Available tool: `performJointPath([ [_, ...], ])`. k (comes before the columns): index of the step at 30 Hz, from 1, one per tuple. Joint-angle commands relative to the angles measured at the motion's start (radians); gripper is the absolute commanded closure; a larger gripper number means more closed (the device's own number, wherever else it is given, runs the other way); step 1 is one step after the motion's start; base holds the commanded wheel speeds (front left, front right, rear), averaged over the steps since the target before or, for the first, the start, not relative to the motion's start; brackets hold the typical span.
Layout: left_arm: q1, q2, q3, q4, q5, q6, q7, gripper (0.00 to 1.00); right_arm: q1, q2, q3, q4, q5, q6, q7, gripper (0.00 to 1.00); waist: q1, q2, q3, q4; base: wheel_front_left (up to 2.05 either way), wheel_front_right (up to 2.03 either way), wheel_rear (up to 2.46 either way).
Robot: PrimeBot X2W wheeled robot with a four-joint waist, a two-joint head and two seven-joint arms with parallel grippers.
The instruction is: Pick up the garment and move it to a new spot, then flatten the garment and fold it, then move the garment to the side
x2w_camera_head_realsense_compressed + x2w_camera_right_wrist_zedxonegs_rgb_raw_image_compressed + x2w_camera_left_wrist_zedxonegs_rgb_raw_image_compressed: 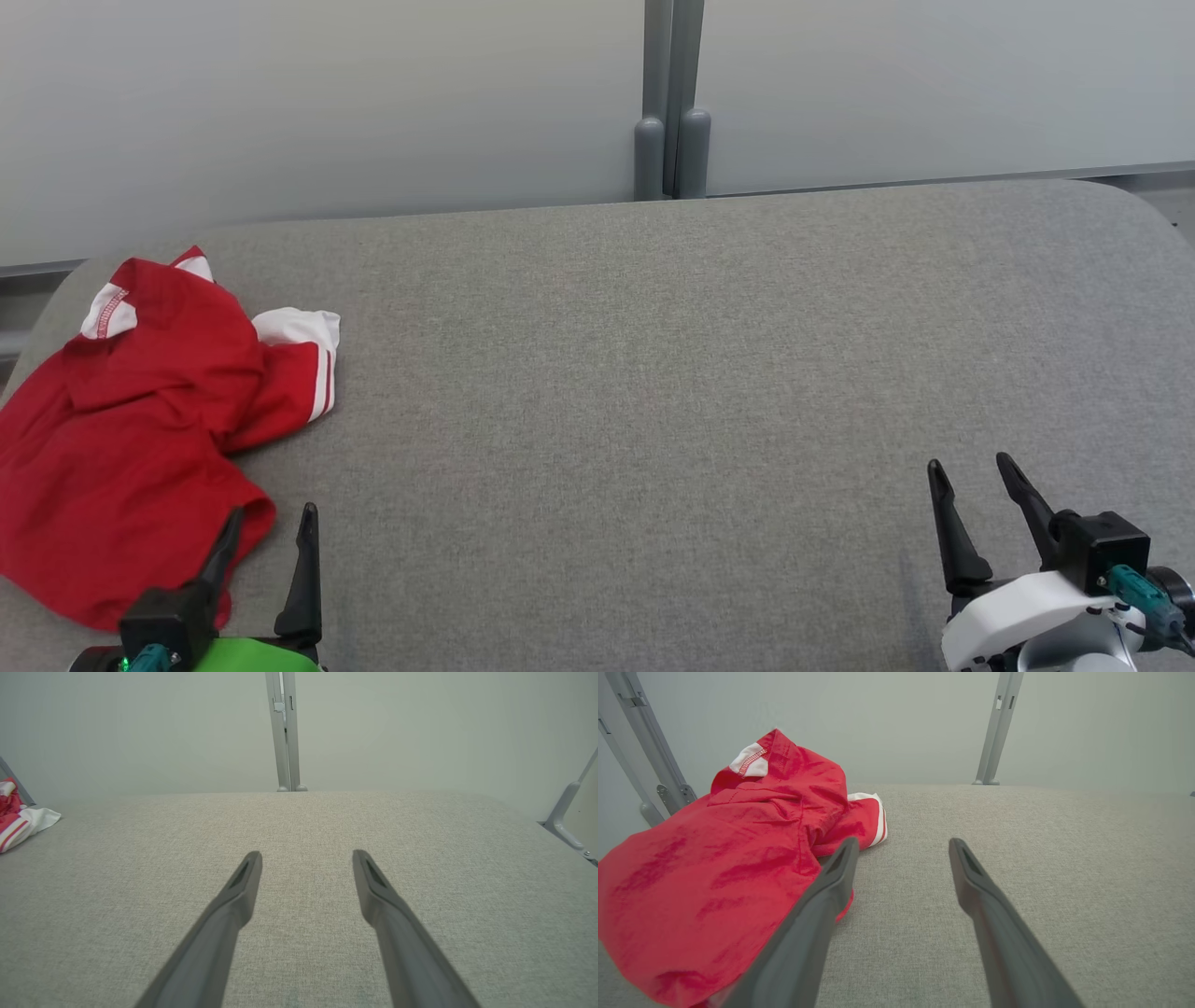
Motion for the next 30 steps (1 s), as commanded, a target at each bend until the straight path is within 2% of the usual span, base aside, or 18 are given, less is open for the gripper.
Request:
performJointPath([
  [1, 0.009, 0.012, -0.005, -0.001, 0.017, -0.003, -0.009, 0.0, 0.01, -0.004, -0.001, 0.0, -0.023, 0.0, -0.011, 0.0, 0.0, 0.0098, 0.0, 0.0, 0.0, 0.0, 0.0],
  [15, 0.018, 0.016, 0.004, 0.065, 0.035, -0.003, -0.035, 0.0, 0.022, 0.0, -0.001, -0.001, -0.119, 0.0, -0.036, 0.0, 0.0, 0.011, -0.005, 0.002, 0.0, 0.0, 0.0],
  [24, 0.002, 0.018, 0.008, 0.073, 0.022, -0.003, -0.034, 0.0, 0.021, 0.001, -0.004, -0.001, -0.117, 0.0, -0.034, 0.0, 0.0, 0.0111, -0.003, 0.007, 0.0, 0.0, 0.0],
  [30, -0.012, 0.01, 0.017, 0.065, 0.028, -0.003, -0.034, 0.0, 0.029, 0.002, -0.006, -0.003, -0.12, 0.0, -0.034, 0.0, 0.0, 0.0111, -0.005, 0.033, 0.0, 0.0, 0.0],
])
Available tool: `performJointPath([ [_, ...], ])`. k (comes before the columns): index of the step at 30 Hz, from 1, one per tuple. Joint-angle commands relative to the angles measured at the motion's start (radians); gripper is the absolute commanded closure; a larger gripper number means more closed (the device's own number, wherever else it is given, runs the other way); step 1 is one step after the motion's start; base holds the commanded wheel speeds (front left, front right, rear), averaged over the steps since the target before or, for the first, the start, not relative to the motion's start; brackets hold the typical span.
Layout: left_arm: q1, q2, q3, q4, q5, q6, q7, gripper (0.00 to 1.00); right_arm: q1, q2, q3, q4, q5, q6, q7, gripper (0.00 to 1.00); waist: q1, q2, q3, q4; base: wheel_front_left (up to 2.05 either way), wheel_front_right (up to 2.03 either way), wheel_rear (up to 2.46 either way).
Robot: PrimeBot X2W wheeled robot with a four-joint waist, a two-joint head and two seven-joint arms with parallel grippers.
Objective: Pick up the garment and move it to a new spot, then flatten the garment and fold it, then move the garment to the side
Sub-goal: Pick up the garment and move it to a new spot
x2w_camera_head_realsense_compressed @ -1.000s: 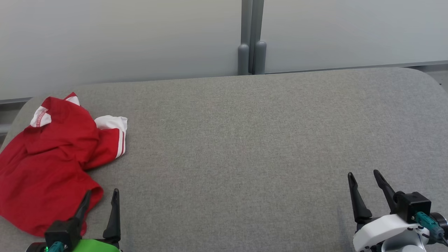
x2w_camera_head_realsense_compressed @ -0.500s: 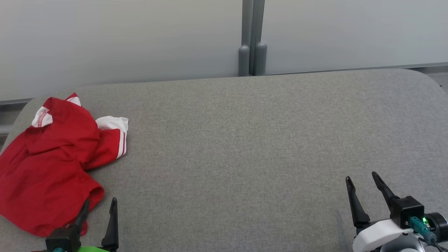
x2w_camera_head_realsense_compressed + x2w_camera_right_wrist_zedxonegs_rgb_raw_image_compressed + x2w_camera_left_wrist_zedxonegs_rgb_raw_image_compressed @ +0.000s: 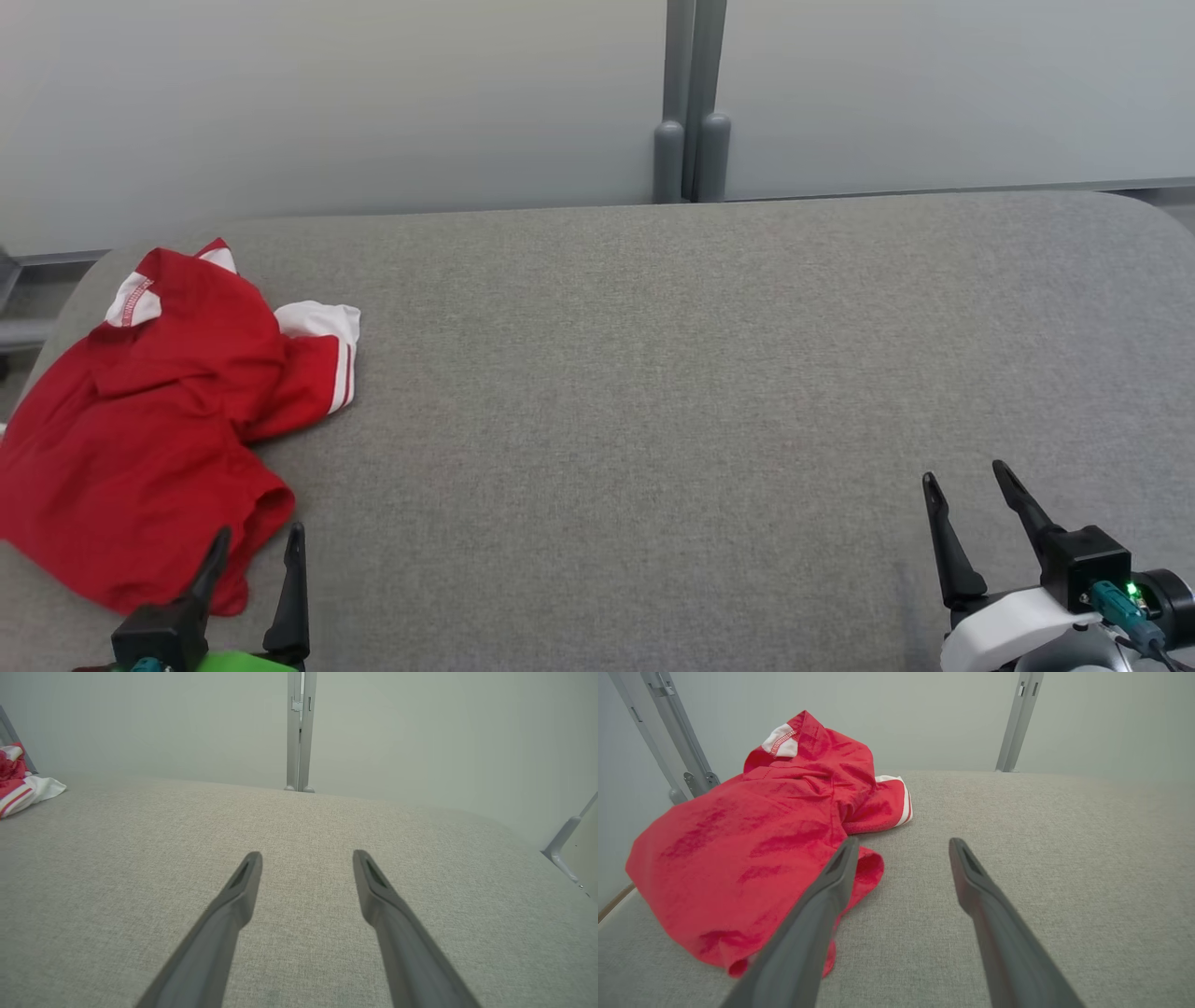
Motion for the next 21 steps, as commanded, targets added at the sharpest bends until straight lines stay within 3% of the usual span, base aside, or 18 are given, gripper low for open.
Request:
performJointPath([
  [1, -0.016, 0.001, 0.006, -0.006, 0.008, -0.003, -0.003, 0.0, 0.013, 0.0, 0.001, -0.003, -0.003, 0.0, -0.003, 0.0, 0.0, 0.011, -0.003, 0.022, 0.0, 0.0, 0.0],
  [6, -0.012, -0.009, 0.021, -0.018, 0.016, -0.001, -0.003, 0.0, 0.016, 0.001, 0.015, -0.006, -0.003, 0.0, -0.003, 0.0, 0.0, 0.011, -0.012, 0.111, 0.0, 0.0, 0.0],
  [16, 0.054, -0.006, 0.094, -0.013, 0.019, -0.001, -0.003, 0.0, -0.002, 0.012, 0.071, 0.007, 0.007, 0.0, -0.003, 0.0, 0.0, 0.011, -0.05, 0.398, 0.0, 0.0, 0.0],
  [21, 0.086, -0.013, 0.16, -0.04, 0.01, -0.001, -0.003, 0.0, -0.055, 0.016, 0.135, 0.021, 0.009, 0.0, -0.003, 0.0, 0.0, 0.011, -0.033, 0.456, 0.0, 0.0, 0.0],
])
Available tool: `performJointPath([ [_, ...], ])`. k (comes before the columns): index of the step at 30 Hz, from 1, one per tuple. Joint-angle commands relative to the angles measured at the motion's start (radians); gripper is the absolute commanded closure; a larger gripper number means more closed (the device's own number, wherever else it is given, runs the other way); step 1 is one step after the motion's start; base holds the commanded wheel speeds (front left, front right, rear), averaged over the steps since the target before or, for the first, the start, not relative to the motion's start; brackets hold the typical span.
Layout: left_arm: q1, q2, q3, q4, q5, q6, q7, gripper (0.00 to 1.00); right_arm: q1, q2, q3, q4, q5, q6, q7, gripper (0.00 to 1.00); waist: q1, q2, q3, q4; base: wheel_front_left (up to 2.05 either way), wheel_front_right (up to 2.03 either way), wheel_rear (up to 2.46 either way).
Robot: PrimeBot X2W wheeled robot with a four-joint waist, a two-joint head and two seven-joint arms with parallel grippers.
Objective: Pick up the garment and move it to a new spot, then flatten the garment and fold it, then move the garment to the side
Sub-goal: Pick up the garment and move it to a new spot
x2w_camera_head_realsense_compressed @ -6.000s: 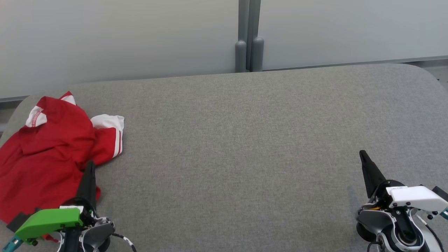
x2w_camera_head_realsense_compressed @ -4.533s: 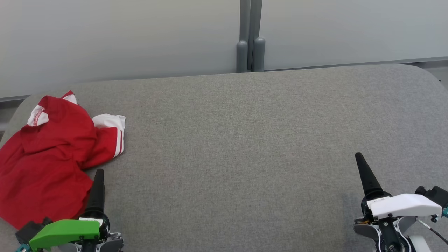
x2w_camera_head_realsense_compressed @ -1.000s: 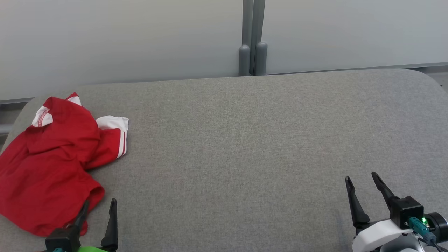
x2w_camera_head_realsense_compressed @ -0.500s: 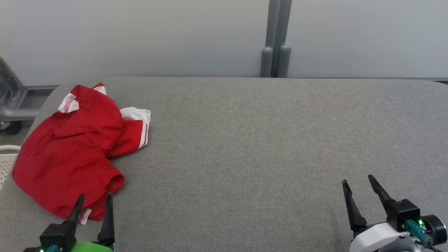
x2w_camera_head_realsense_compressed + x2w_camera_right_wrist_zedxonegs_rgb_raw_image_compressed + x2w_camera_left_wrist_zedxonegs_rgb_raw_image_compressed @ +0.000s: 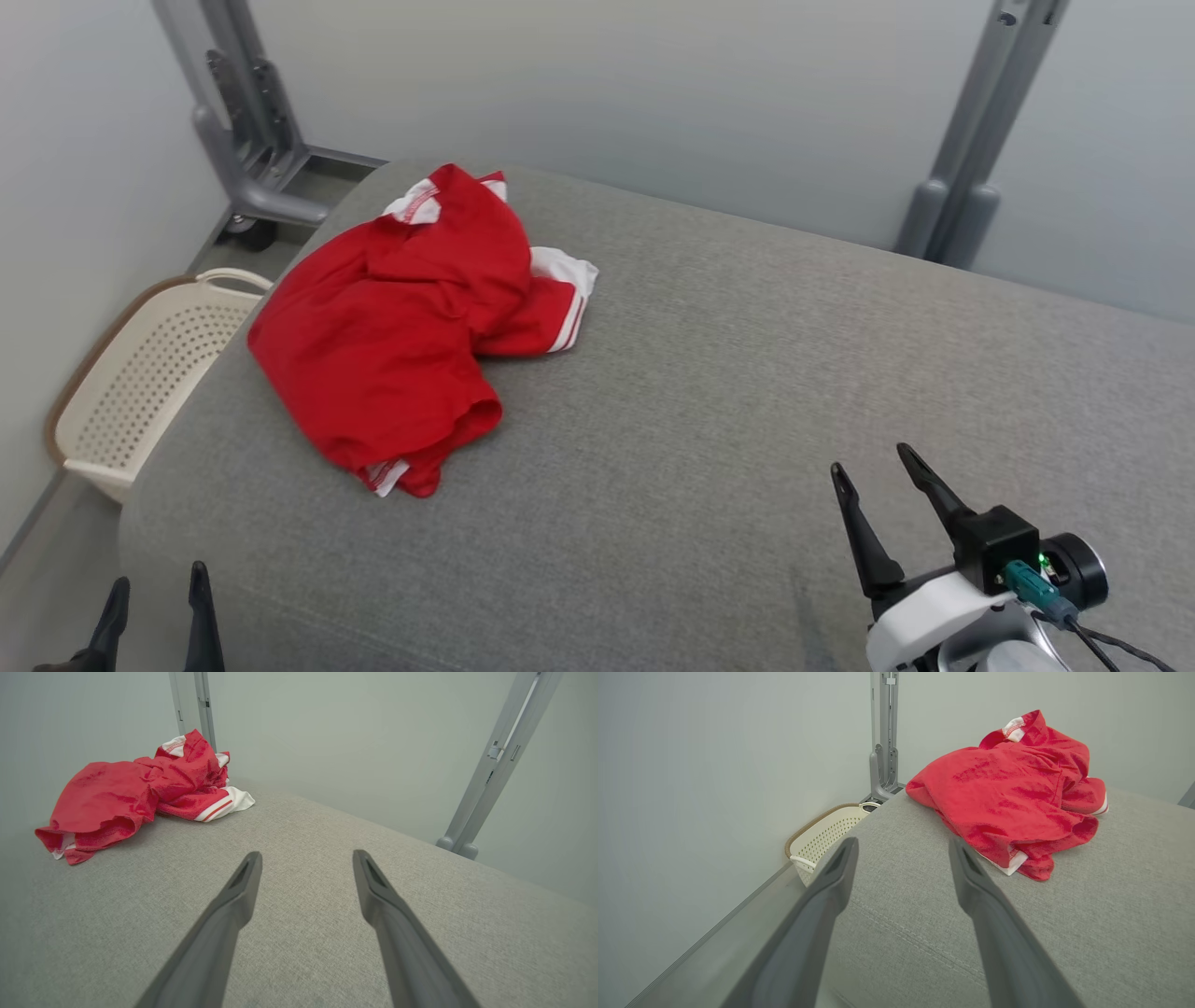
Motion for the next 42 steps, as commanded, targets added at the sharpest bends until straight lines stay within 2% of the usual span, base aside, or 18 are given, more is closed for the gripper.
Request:
performJointPath([
  [1, 0.011, -0.014, 0.026, -0.017, -0.002, 0.001, -0.003, 0.0, -0.026, -0.005, 0.018, 0.01, 0.007, 0.0, -0.003, 0.0, 0.0, 0.011, 0.002, 0.112, 0.0, 0.0, 0.0],
  [8, 0.017, -0.046, 0.064, -0.047, 0.016, 0.0, -0.003, 0.0, -0.061, -0.004, 0.063, 0.032, 0.018, 0.0, -0.003, 0.0, 0.0, 0.011, 0.017, 0.122, 0.0, 0.0, 0.0],
  [13, -0.034, -0.049, 0.02, -0.015, -0.003, 0.0, -0.003, 0.0, -0.033, -0.009, 0.056, 0.024, 0.023, 0.0, -0.003, 0.0, 0.0, 0.011, 0.017, 0.119, 0.0, 0.0, 0.0],
  [16, -0.1, -0.04, -0.003, 0.058, -0.036, 0.0, 0.032, 0.0, -0.02, -0.014, 0.042, 0.009, 0.016, 0.0, -0.003, 0.0, 0.0, 0.011, 0.031, 0.114, 0.0, 0.0, 0.0],
  [17, -0.167, -0.049, -0.004, 0.095, -0.061, 0.005, 0.076, 0.0, -0.033, -0.022, 0.037, -0.002, 0.002, 0.0, -0.003, 0.0, 0.0, 0.011, 0.062, 0.095, 0.0, 0.0, 0.0],
  [19, -0.197, -0.055, -0.005, 0.113, -0.069, 0.009, 0.099, 0.0, -0.042, -0.026, 0.036, -0.008, -0.003, 0.0, -0.003, 0.0, 0.0, 0.011, 0.082, 0.085, 0.0, 0.0, 0.0],
  [26, -0.445, -0.098, 0.012, 0.295, -0.212, 0.038, 0.304, 0.0, -0.108, -0.054, 0.055, -0.034, -0.022, 0.0, -0.003, 0.0, 0.0, 0.011, 0.213, 0.01, 0.0, 0.0, 0.0],
  [28, -0.499, -0.097, 0.011, 0.353, -0.225, 0.051, 0.35, 0.0, -0.127, -0.059, 0.063, -0.036, -0.022, 0.0, -0.003, 0.0, 0.0, 0.011, 0.241, -0.014, 0.0, 0.0, 0.0],
  [33, -0.605, -0.092, 0.05, 0.457, -0.296, 0.056, 0.394, 0.0, -0.159, -0.065, 0.072, -0.036, -0.014, 0.0, -0.003, 0.0, 0.0, 0.011, 0.284, -0.068, 0.0, 0.0, 0.0],
  [42, -0.694, -0.055, 0.059, 0.61, -0.321, 0.051, 0.415, 0.0, -0.186, -0.069, 0.079, -0.034, -0.011, 0.0, -0.003, 0.0, 0.0, 0.011, 0.32, -0.128, 0.0, 0.0, 0.0],
])
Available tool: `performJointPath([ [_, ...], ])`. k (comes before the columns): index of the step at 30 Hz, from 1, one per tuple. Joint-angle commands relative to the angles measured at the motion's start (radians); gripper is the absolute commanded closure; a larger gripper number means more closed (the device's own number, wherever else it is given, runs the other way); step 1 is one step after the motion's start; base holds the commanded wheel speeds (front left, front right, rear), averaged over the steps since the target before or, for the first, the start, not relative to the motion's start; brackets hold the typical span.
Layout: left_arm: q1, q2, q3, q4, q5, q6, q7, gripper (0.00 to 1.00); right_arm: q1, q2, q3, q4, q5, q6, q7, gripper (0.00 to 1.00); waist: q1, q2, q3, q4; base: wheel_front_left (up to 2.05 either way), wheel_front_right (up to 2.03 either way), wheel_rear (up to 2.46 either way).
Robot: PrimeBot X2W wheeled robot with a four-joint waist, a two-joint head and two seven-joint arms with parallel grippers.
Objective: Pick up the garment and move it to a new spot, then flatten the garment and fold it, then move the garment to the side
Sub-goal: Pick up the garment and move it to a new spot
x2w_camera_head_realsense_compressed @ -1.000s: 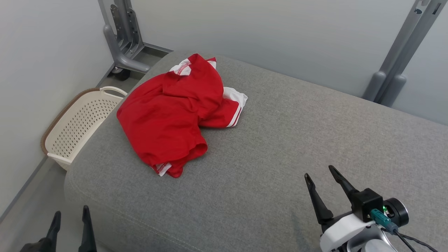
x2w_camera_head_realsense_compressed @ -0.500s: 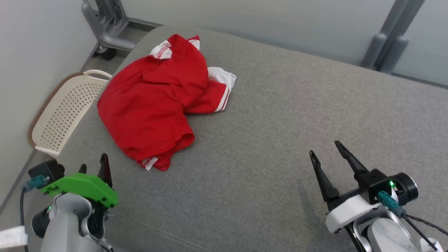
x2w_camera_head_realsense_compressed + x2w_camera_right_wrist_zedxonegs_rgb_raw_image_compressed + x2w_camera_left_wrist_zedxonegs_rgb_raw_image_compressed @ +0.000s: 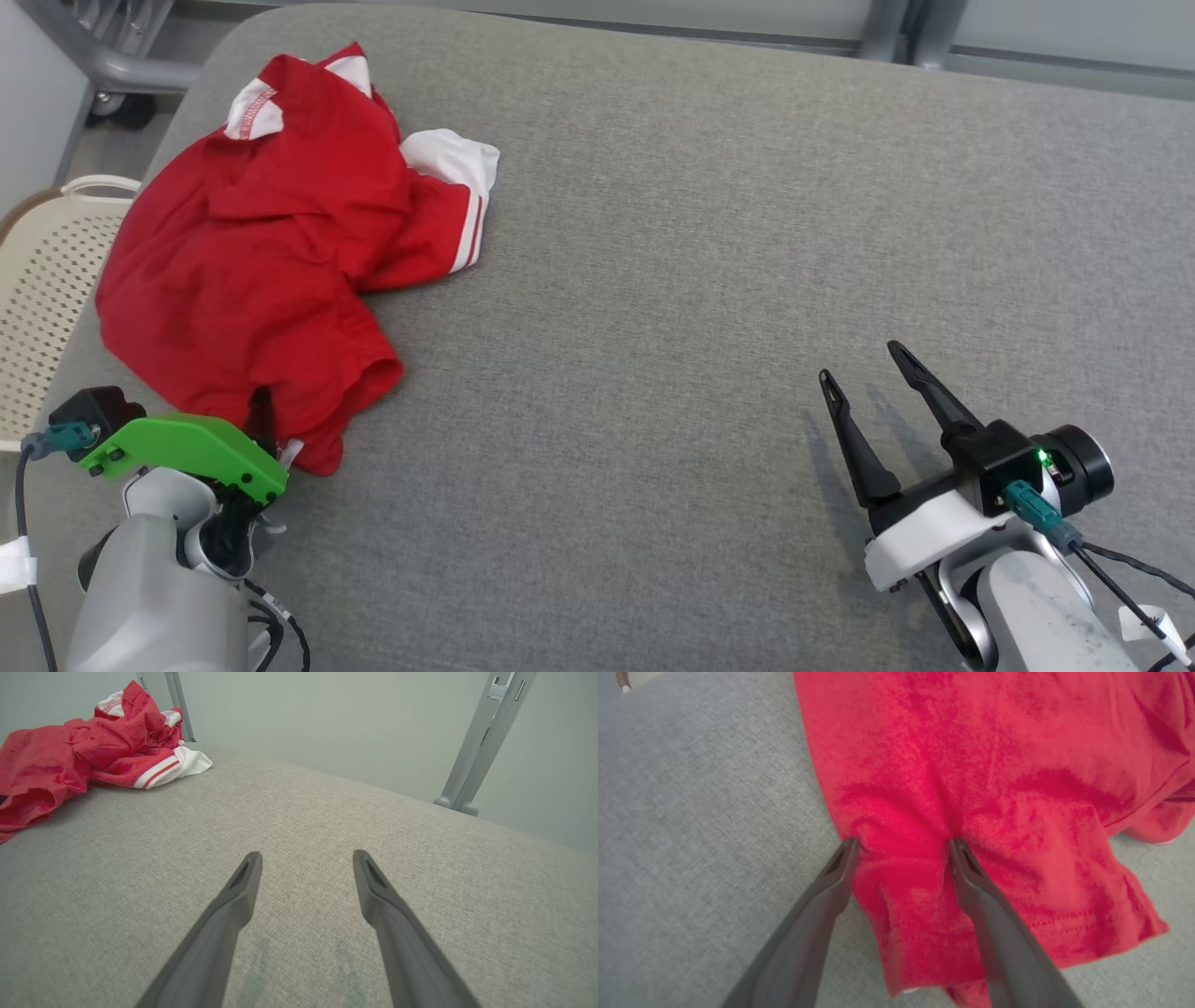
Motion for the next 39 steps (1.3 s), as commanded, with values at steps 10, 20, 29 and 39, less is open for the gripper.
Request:
performJointPath([
  [10, 0.004, 0.056, -0.074, -0.02, 0.022, -0.05, -0.069, 1.0, 0.014, 0.029, -0.01, 0.018, 0.012, 0.0, -0.003, 0.0, 0.0, 0.011, -0.024, -0.059, 0.0, 0.0, 0.0],
  [20, 0.011, 0.148, -0.164, -0.559, 0.032, -0.046, 0.083, 1.0, 0.042, 0.071, -0.011, 0.017, 0.026, 0.0, -0.003, 0.0, 0.0, 0.011, -0.105, -0.078, 0.0, 0.0, 0.0],
  [29, -0.05, 0.311, -0.111, -0.805, 0.045, 0.034, 0.348, 1.0, 0.046, 0.106, -0.015, 0.011, 0.043, 0.0, -0.003, 0.0, 0.0, 0.011, -0.109, -0.185, 0.0, 0.0, 0.0],
  [39, -0.227, 0.349, -0.175, -0.868, 0.008, 0.007, 0.499, 1.0, 0.078, 0.116, -0.062, 0.015, 0.043, 0.0, -0.003, 0.0, 0.0, 0.011, -0.124, -0.273, 0.0, 0.0, 0.0],
])
